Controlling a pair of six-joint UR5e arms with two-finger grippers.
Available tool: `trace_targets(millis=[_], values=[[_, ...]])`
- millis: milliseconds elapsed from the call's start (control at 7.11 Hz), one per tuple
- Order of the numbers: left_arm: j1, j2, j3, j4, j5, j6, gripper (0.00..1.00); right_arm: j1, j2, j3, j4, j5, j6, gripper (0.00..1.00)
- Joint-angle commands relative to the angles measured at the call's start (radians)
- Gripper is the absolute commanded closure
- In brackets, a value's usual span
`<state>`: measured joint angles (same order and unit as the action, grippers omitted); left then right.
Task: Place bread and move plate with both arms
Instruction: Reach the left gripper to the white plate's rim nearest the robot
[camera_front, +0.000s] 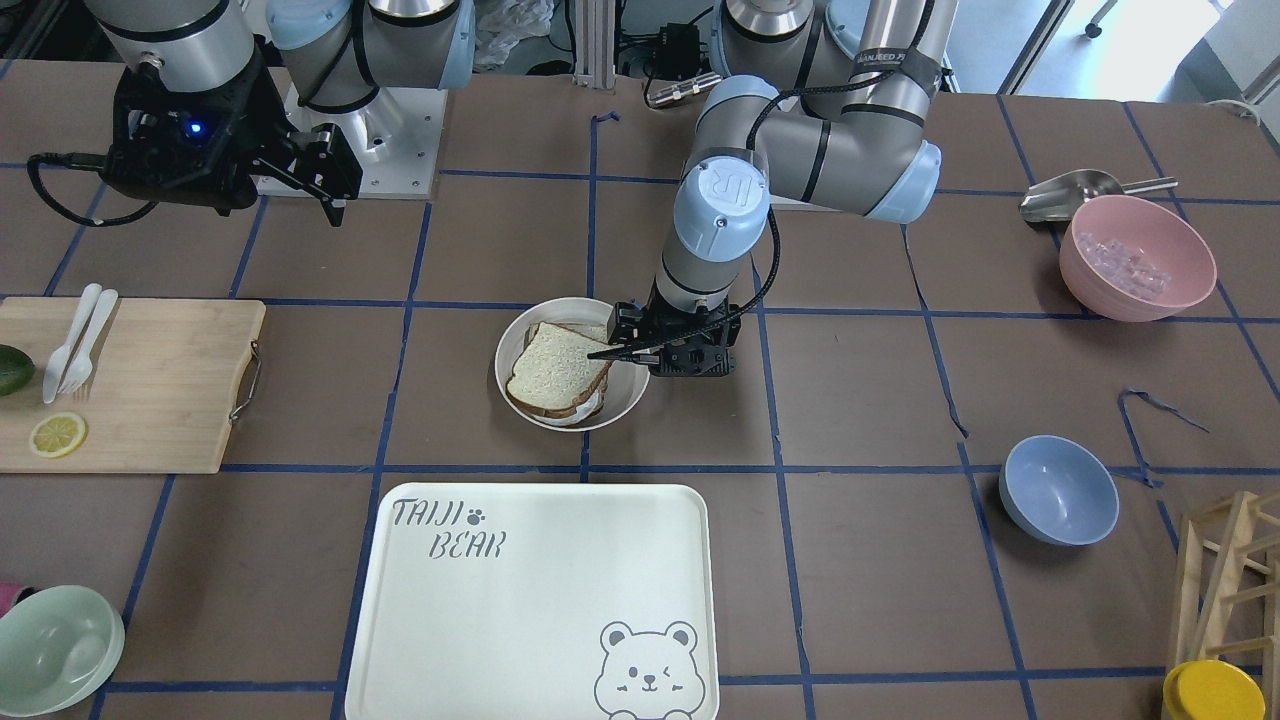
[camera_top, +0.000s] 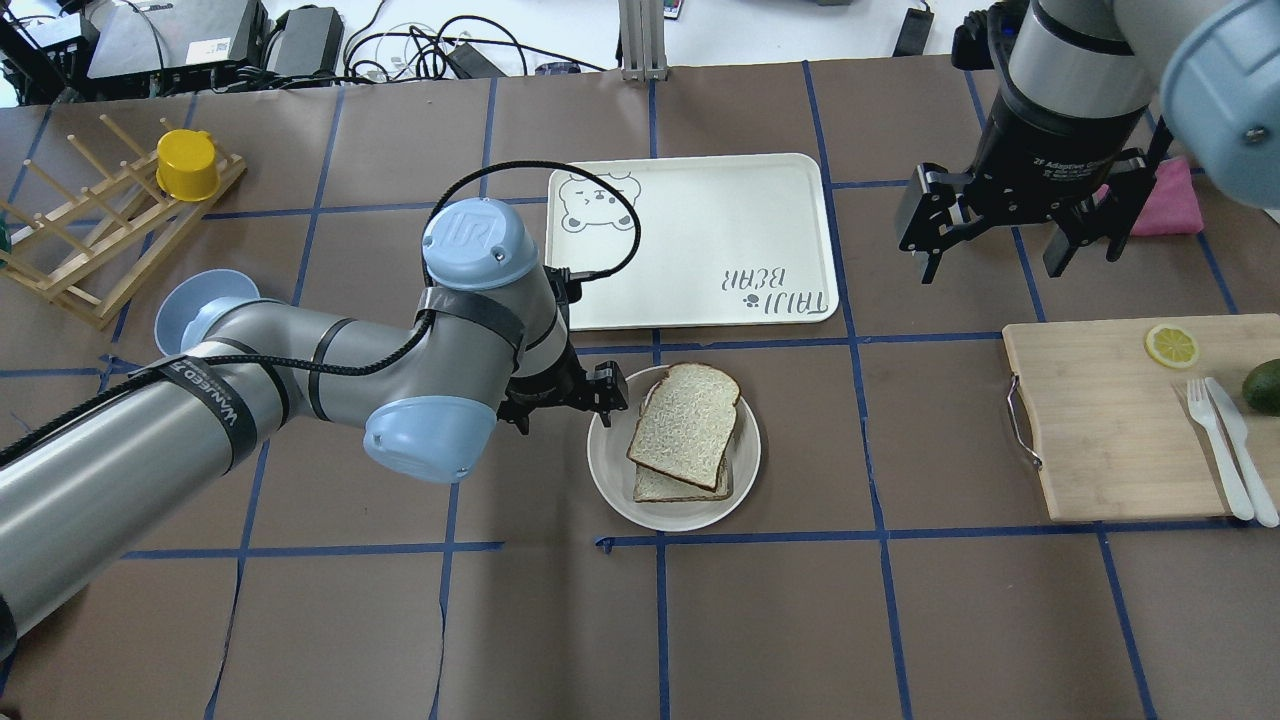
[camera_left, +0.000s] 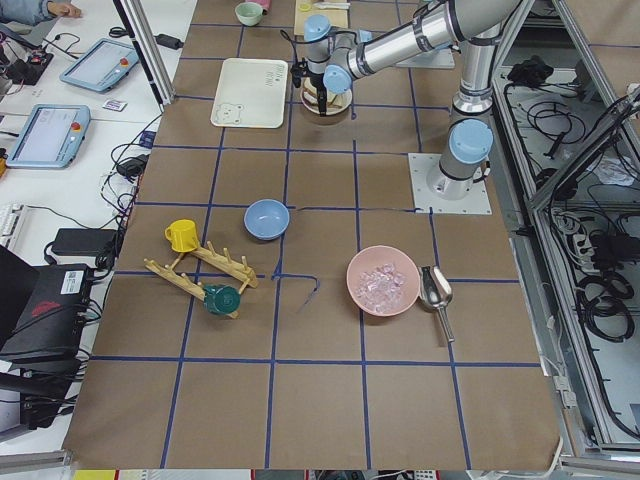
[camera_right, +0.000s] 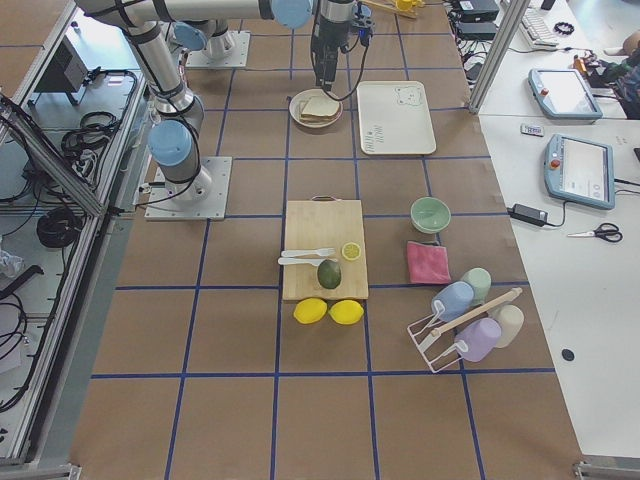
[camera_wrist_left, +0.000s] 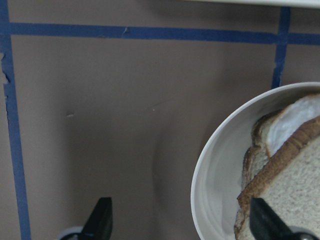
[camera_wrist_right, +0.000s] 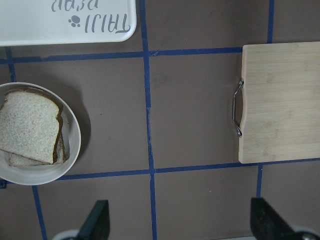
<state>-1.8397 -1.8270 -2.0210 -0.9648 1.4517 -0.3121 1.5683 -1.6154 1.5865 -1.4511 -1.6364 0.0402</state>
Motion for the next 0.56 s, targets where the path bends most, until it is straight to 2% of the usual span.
trace_targets(millis=[0,281,422], values=[[-0.001,-0.044,-0.028,0.069,-0.039,-0.001,0.04,-0.002,0.0,0.001,-0.008,0.006,0.0,0.0],[-0.007,-0.044,-0.038,0.072,-0.039,0.002,0.05,-0.005,0.0,0.0,-0.032,0.006,0.004,0.0],[-0.007,-0.043,-0.045,0.077,-0.039,0.005,0.09,-0.005,0.0,0.001,-0.035,0.004,0.004,0.0]])
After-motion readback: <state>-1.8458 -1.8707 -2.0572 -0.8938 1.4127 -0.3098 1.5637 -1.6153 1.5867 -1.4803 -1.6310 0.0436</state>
